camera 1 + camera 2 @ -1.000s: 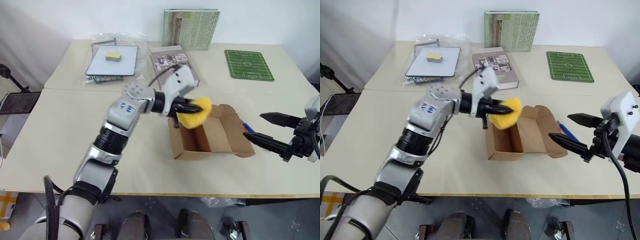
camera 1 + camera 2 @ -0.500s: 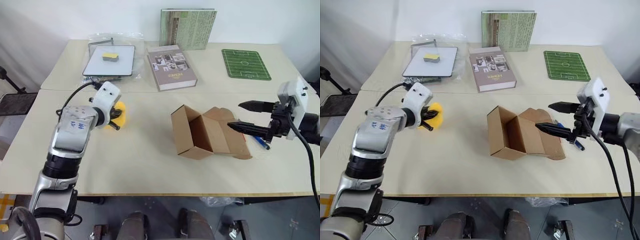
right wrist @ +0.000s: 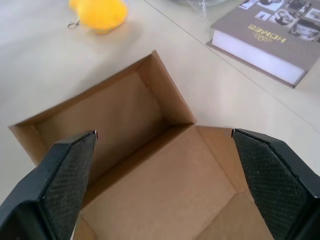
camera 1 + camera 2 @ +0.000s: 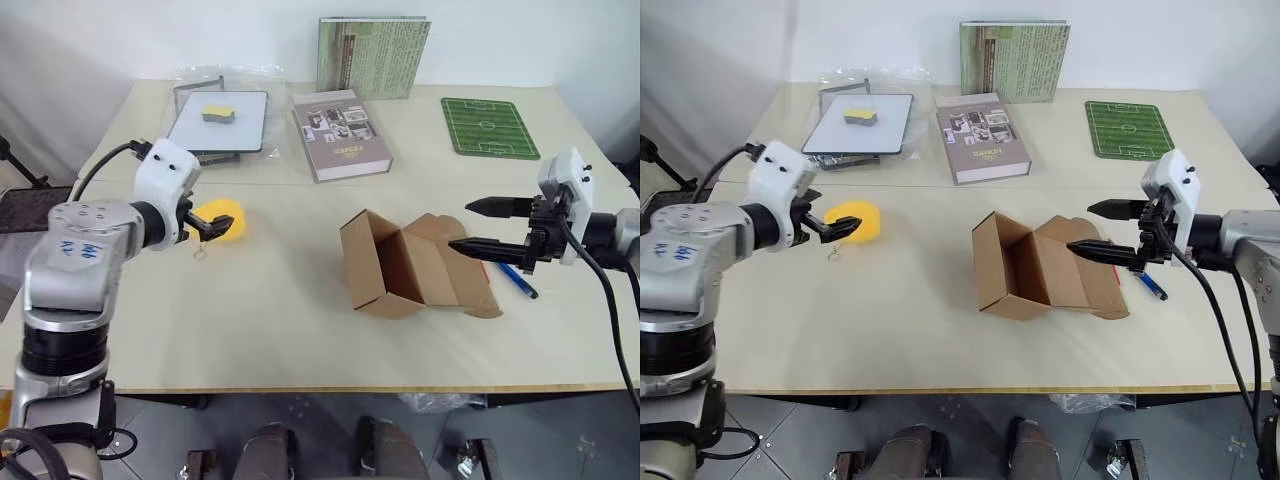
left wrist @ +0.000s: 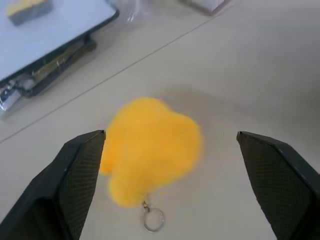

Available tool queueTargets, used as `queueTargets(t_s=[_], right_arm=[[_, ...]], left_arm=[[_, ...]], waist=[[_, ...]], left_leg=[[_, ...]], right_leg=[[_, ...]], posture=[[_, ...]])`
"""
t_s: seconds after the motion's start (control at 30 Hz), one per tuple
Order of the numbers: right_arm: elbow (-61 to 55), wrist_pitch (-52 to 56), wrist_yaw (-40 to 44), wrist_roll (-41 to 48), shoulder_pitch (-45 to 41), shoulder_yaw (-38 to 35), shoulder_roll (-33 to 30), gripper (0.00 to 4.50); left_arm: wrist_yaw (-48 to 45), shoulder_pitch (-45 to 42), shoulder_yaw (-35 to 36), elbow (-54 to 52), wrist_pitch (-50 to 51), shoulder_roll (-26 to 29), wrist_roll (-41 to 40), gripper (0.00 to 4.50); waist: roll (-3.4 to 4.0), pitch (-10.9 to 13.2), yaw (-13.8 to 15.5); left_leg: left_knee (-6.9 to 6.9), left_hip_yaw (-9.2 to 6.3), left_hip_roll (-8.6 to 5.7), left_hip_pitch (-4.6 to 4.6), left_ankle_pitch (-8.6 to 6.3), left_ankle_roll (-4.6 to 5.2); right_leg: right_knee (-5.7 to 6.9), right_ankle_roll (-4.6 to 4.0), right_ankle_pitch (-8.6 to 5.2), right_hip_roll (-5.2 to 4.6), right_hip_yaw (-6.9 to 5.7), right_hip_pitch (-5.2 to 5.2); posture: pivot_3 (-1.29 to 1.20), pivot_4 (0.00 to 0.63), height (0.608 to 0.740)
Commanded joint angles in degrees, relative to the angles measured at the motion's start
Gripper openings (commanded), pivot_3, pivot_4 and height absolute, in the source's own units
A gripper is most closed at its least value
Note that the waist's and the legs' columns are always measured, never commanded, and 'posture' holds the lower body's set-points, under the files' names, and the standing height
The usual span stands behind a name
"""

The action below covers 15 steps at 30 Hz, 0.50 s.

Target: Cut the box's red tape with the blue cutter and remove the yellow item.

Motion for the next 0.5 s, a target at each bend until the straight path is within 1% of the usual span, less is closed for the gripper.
queueTargets(t_s=[0.03,0.07,0.13,0.23,0.27,0.3,0.37,0.5], right_arm=[[0.88,-6.06,3.39,-1.84,2.12,-3.58,-1.56,4.50],[1.78,-8.84,3.86,-2.83,3.23,-4.45,-1.23,4.50],[5.19,-14.54,5.23,-5.01,6.68,-6.43,-1.05,4.50],[11.46,-24.27,10.25,-9.91,12.61,-6.38,-2.92,4.50],[13.70,-27.03,11.68,-11.51,14.11,-5.82,-3.57,4.50],[16.26,-29.53,12.69,-12.91,15.37,-5.38,-3.85,4.50],[19.50,-32.65,14.29,-14.92,17.18,-4.62,-4.26,4.50],[23.32,-33.27,12.65,-16.10,17.36,-4.88,-2.50,4.50]], left_arm=[[-4.16,4.91,2.72,-6.81,-7.23,-2.90,-6.45,4.46],[-5.22,7.24,4.12,-8.21,-9.71,-5.14,-8.80,4.46],[-7.26,13.02,6.13,-9.09,-13.91,-7.55,-11.98,4.46],[-9.83,21.75,11.37,-8.91,-28.68,-13.60,-15.60,4.46],[-10.05,24.23,11.99,-8.84,-30.57,-14.37,-16.14,4.46],[-11.82,27.68,10.75,-8.95,-33.60,-13.68,-15.38,4.46],[-15.34,33.33,9.41,-8.94,-35.15,-12.58,-16.94,4.46],[-18.30,40.28,7.97,-7.23,-44.28,-12.81,-16.69,4.46]], waist=[[0.02,-0.01,0.10],[0.02,-0.01,0.15],[0.00,0.00,0.11],[0.01,0.00,-0.05],[0.01,0.00,-0.09],[0.02,-0.01,-0.16],[0.07,-0.02,-0.25],[0.12,0.02,-0.49]], left_leg=[[-0.01,0.00,0.02,0.03,-0.01,-0.03],[0.00,-0.01,0.04,0.03,-0.02,-0.03],[0.00,-0.01,0.05,0.00,-0.02,-0.03],[0.00,0.10,0.00,0.04,-0.03,-0.05],[0.00,0.20,0.00,0.03,-0.03,-0.05],[0.01,0.29,0.02,0.05,-0.03,-0.05],[0.00,0.60,0.02,0.19,-0.02,-0.05],[-0.10,0.68,0.06,0.75,-0.03,-0.05]], right_leg=[[0.02,0.00,0.00,-0.01,0.02,0.01],[0.03,0.00,0.00,-0.02,0.00,0.01],[-0.01,0.00,0.00,-0.06,0.01,0.02],[0.01,0.00,0.00,-0.02,-0.01,0.03],[-0.02,-0.01,-0.01,0.00,-0.02,0.02],[-0.02,-0.02,-0.01,0.00,-0.01,0.03],[0.03,-0.03,-0.02,0.00,0.07,0.08],[0.22,-0.05,-0.03,0.00,0.61,0.20]], posture=[[0.00,0.150,0.740],[0.00,0.150,0.740],[0.00,0.150,0.740],[0.00,0.150,0.740],[0.00,0.150,0.740],[0.00,0.150,0.740],[0.00,0.150,0.740],[0.00,0.150,0.740]])
